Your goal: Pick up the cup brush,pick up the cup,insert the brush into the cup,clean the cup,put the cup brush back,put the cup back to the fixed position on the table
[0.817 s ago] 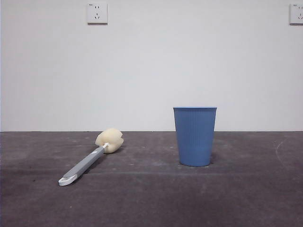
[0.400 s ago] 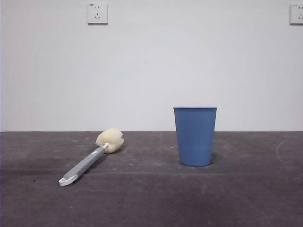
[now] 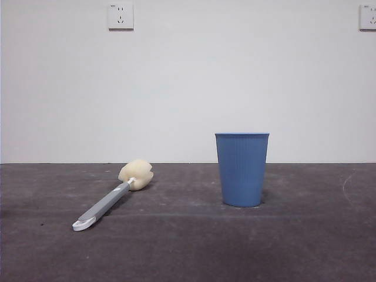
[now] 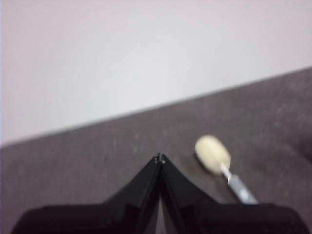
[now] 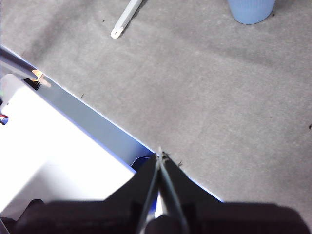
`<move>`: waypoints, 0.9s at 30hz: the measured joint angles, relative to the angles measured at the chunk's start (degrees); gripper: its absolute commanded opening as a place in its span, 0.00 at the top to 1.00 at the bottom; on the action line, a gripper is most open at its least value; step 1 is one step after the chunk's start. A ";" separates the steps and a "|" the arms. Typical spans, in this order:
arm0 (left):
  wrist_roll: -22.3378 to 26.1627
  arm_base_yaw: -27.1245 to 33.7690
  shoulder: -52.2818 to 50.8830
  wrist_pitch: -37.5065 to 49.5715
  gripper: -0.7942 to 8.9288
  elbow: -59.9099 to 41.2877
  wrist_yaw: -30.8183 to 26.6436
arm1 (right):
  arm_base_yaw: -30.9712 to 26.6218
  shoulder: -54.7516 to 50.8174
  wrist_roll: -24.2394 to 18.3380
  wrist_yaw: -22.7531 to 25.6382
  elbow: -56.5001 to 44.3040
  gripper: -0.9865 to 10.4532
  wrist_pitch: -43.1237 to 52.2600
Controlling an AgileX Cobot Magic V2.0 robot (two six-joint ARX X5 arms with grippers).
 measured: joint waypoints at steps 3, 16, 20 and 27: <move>-2.10 1.03 -2.25 0.07 0.92 -4.39 -0.07 | 0.00 0.00 0.00 0.00 0.00 0.91 0.00; -5.90 1.49 -8.83 -4.94 0.92 -12.52 -0.50 | 0.00 0.00 0.00 0.00 0.00 0.91 0.00; -5.95 1.49 -8.83 -4.92 0.92 -12.52 -0.52 | 0.00 0.00 0.00 0.00 0.00 0.91 -0.02; -5.95 1.49 -8.83 -4.92 0.92 -12.52 -0.52 | 0.00 0.00 0.00 0.00 0.00 0.91 0.00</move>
